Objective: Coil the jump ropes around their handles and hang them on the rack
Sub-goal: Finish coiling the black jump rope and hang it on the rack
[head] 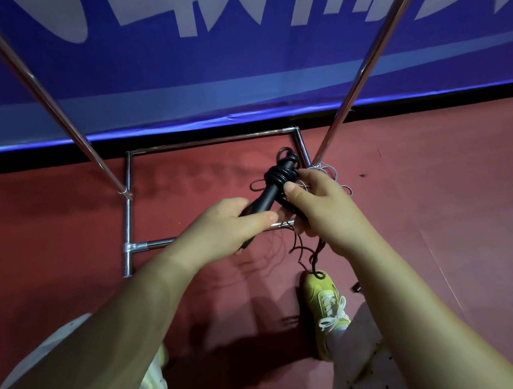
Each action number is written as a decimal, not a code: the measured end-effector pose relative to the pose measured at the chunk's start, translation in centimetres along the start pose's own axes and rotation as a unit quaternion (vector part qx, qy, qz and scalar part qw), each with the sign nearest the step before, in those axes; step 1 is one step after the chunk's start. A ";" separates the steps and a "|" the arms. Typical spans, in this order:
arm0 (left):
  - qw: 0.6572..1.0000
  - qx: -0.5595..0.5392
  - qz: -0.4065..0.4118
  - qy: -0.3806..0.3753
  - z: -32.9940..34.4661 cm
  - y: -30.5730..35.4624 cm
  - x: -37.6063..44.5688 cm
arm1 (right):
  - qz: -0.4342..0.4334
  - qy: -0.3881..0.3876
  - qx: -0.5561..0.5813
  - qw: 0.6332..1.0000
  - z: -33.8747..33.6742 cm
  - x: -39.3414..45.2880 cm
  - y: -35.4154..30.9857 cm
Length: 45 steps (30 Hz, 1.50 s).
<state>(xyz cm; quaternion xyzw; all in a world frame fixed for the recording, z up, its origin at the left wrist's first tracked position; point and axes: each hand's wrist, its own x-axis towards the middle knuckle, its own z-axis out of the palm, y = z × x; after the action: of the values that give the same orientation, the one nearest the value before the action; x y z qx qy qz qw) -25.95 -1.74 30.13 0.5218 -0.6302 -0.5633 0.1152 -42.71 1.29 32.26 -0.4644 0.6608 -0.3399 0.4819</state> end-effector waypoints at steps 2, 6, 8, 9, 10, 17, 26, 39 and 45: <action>0.996 0.085 0.006 0.017 0.1 0.0 -0.1 | 0.026 0.002 0.023 0.999 -0.1 -0.1 0.0; 0.980 0.194 0.018 0.046 0.8 -0.3 -0.1 | 0.041 0.005 0.008 0.999 0.0 0.1 0.3; 0.991 0.132 0.023 0.023 0.7 -0.2 0.0 | 0.017 0.007 0.017 1.000 -0.2 0.2 0.2; 0.999 0.044 0.025 -0.001 0.5 -0.1 0.1 | 0.004 0.005 0.027 1.000 -0.3 0.1 0.1; 0.996 -0.076 0.017 -0.035 0.3 0.2 -0.1 | -0.012 0.001 0.045 0.999 -0.4 0.0 0.0; 0.839 -0.425 -0.123 -0.317 1.0 1.0 -1.5 | -0.056 -0.087 0.129 0.986 -0.8 -0.8 -0.4; 0.970 -0.190 -0.087 -0.120 1.6 1.8 -1.2 | -0.037 -0.071 -0.054 0.995 -0.8 -0.2 0.7; 0.957 -0.236 -0.092 -0.142 -0.3 0.2 -0.5 | 0.017 -0.113 -0.054 0.992 -1.5 -0.2 0.3; 0.921 -0.343 -0.096 -0.157 -1.1 0.2 -0.1 | -0.007 -0.174 -0.020 0.984 -1.9 -0.3 0.6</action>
<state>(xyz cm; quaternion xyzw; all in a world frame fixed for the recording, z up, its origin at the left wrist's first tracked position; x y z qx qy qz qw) -25.20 -2.32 30.78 0.4131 -0.3549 -0.8283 0.1318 -44.64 1.80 32.41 -0.5310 0.5699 -0.2438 0.5777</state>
